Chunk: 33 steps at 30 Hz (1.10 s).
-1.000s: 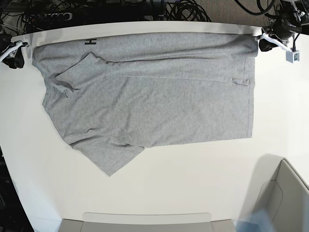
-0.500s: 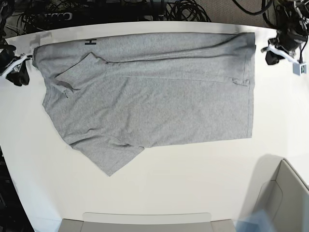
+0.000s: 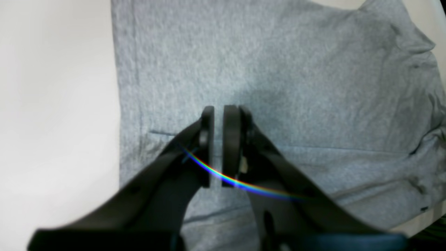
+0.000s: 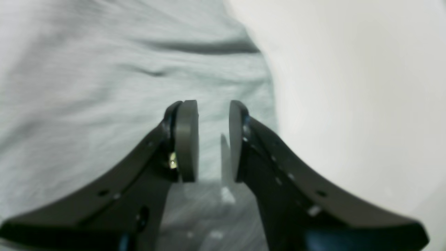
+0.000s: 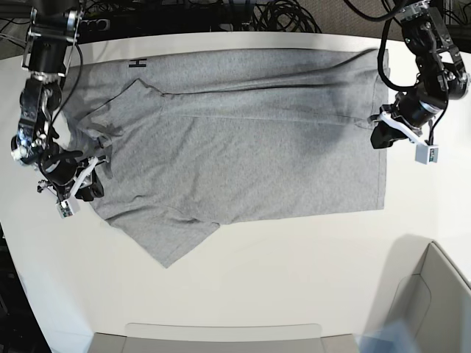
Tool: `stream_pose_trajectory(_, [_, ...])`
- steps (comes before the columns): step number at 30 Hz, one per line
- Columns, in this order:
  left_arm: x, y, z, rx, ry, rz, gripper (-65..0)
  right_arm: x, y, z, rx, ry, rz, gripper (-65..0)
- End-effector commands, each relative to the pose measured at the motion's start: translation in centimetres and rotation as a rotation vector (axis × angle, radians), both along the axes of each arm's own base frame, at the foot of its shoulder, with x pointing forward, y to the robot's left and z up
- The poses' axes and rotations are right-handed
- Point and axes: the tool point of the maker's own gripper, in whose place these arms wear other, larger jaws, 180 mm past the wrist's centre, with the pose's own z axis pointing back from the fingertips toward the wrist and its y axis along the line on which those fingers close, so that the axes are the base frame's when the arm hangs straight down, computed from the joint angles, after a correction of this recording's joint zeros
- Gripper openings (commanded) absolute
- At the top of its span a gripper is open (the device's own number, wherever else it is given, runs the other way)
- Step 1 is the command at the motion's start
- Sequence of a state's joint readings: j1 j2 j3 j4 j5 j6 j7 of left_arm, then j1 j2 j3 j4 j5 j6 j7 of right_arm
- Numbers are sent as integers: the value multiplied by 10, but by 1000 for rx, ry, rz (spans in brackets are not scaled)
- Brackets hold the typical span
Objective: Fold the T-shirt properly
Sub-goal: 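Open both grippers and lower them onto the shirt's sides, then move both grippers down the shirt's sides and grasp the hem corners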
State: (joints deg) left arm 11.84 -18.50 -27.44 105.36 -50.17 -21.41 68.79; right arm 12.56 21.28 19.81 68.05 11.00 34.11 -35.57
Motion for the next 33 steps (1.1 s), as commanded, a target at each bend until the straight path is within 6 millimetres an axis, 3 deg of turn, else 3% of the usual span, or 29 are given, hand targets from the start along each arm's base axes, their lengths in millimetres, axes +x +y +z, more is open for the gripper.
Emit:
stream_pose_trajectory(1, [8,2,14,6,-53,-5,-589,21,-8,22,-9,-64,-16,-499])
stream_pose_trajectory(5, [8,3,14,12,-53,-7,-589,43,-4,8,-6,-4,-40,-499])
stream_pose_trajectory(9, [8,0,13,5,-51,-9,-589,35,-8,-19,-42,91,-48,-499])
stream_pose_trajectory(12, [7,-3,12,-8,-52,-4,-589,7,-13,-49,-92,180,-41,-499])
stream_pose_trajectory(17, [8,0,11,-7,-49,1,-589,-47,-23,-72,-195,307,-22,-499])
stream_pose_trajectory(21, [9,0,6,-20,-39,5,-589,-80,-14,-60,-259,295,23,-499])
stream_pose_trajectory(24, [16,-2,10,-31,-56,6,-589,-85,0,-41,-248,239,55,-499])
stream_pose_trajectory(28, [18,0,6,-44,-46,16,-589,-68,17,-4,-226,110,85,-499])
stream_pose_trajectory(33, [18,0,6,-44,-48,15,-589,-17,20,51,-223,-50,65,-496])
